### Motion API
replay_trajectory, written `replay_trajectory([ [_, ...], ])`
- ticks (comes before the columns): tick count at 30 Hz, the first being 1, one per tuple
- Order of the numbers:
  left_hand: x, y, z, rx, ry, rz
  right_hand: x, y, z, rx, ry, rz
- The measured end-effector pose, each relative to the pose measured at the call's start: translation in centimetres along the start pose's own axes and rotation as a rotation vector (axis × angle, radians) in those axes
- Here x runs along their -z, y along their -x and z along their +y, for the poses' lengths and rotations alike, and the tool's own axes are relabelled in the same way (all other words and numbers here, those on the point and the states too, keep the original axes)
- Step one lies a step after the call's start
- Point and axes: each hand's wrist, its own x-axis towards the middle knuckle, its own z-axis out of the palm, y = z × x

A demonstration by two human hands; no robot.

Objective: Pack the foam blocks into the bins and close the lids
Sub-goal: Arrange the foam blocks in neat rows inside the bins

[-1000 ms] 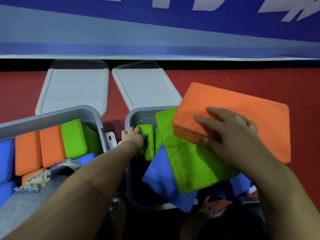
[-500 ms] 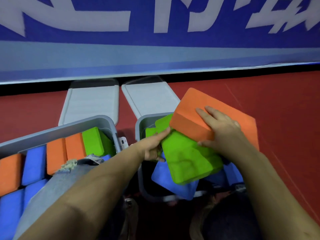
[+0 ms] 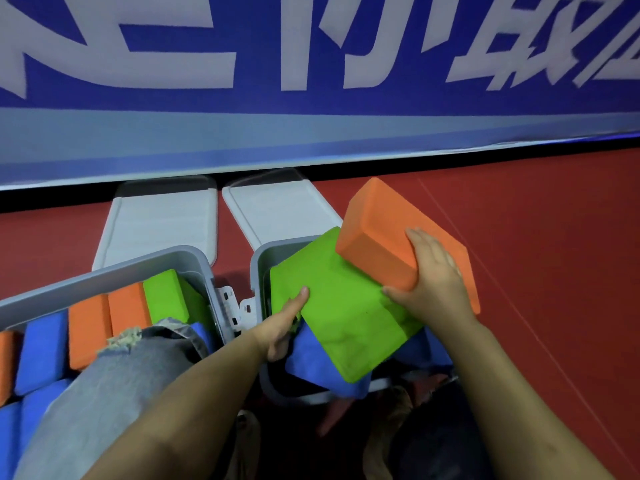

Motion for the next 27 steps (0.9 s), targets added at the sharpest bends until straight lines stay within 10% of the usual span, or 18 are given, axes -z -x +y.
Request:
replay_trajectory([
  [27,3.5,-3.3,-2.0,0.096,0.048,-0.262,-0.2,-2.1,3.0,0.029,0.134,-0.068],
])
